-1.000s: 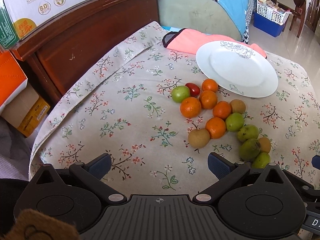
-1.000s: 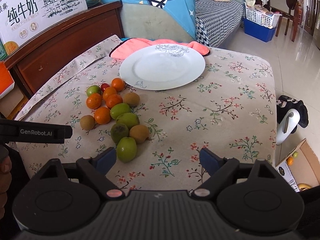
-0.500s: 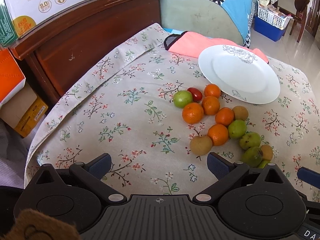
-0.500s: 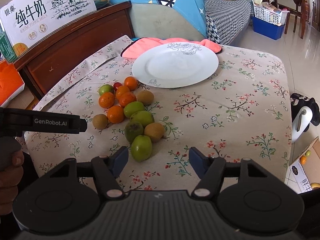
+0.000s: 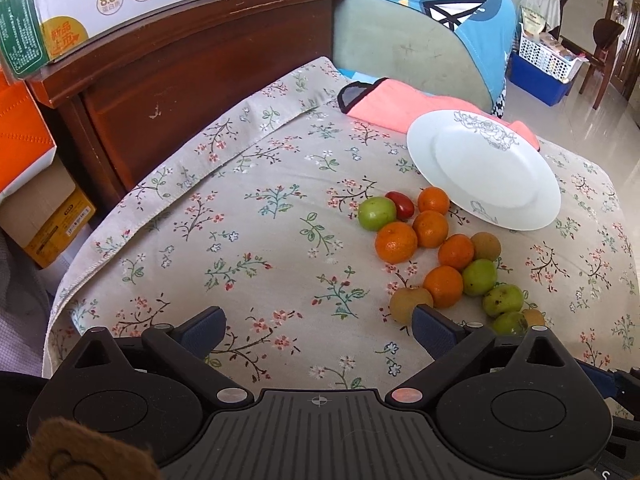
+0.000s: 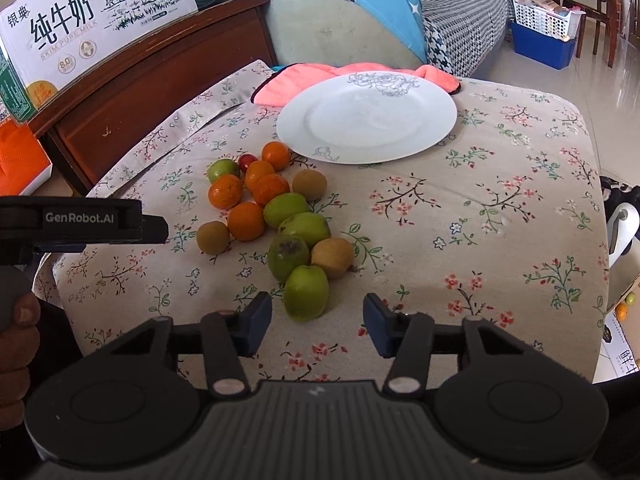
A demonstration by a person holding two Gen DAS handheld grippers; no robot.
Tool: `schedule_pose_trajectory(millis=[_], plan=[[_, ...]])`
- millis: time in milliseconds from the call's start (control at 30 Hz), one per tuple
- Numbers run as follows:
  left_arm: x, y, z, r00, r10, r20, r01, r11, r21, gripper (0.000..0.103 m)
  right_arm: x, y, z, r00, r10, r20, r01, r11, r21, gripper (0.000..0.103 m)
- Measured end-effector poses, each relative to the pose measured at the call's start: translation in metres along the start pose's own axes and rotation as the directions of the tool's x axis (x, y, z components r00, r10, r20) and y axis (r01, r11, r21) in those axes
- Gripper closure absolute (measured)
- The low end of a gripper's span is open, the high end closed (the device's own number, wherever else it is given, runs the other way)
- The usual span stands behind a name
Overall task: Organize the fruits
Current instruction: 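Grasp a green fruit with the right tool while the left tool grasps a brown kiwi, then carry both fruits onto the white plate and open both tools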
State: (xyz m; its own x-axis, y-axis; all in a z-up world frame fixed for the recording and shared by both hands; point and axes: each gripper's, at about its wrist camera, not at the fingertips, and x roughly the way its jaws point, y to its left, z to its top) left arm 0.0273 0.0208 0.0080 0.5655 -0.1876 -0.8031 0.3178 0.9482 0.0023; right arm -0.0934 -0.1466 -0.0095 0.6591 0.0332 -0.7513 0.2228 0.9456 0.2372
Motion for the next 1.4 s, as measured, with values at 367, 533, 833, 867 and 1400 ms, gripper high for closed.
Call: schedule_pose_trajectory(millis=[367, 533, 833, 867, 1400], plan=[[0.01, -0.018, -0.005, 0.997, -0.073, 0.021, 0.071, 0.995, 0.069, 0.008, 0.009, 0.003, -0.001, 1.0, 0.028, 0.004, -0.028, 1.0, -0.004, 0.077], [0.02, -0.025, -0.007, 0.994, -0.105, 0.013, 0.103, 0.991, 0.09, 0.016, 0.007, 0.004, -0.001, 0.999, 0.036, 0.005, -0.036, 0.999, -0.012, 0.077], [0.038, -0.032, -0.012, 0.99, -0.139, 0.001, 0.138, 0.983, 0.117, 0.042, 0.002, -0.001, 0.0, 0.999, 0.04, 0.003, -0.04, 0.999, 0.023, 0.077], [0.04, -0.033, -0.012, 0.99, -0.141, 0.001, 0.139, 0.983, 0.118, 0.044, 0.003, -0.002, 0.0, 0.999, 0.042, -0.001, -0.042, 0.999, 0.03, 0.077], [0.031, -0.028, -0.015, 0.982, -0.179, 0.057, 0.173, 0.98, 0.1, 0.077, 0.003, -0.006, -0.001, 0.998, 0.058, -0.004, -0.057, 0.996, 0.068, 0.078]])
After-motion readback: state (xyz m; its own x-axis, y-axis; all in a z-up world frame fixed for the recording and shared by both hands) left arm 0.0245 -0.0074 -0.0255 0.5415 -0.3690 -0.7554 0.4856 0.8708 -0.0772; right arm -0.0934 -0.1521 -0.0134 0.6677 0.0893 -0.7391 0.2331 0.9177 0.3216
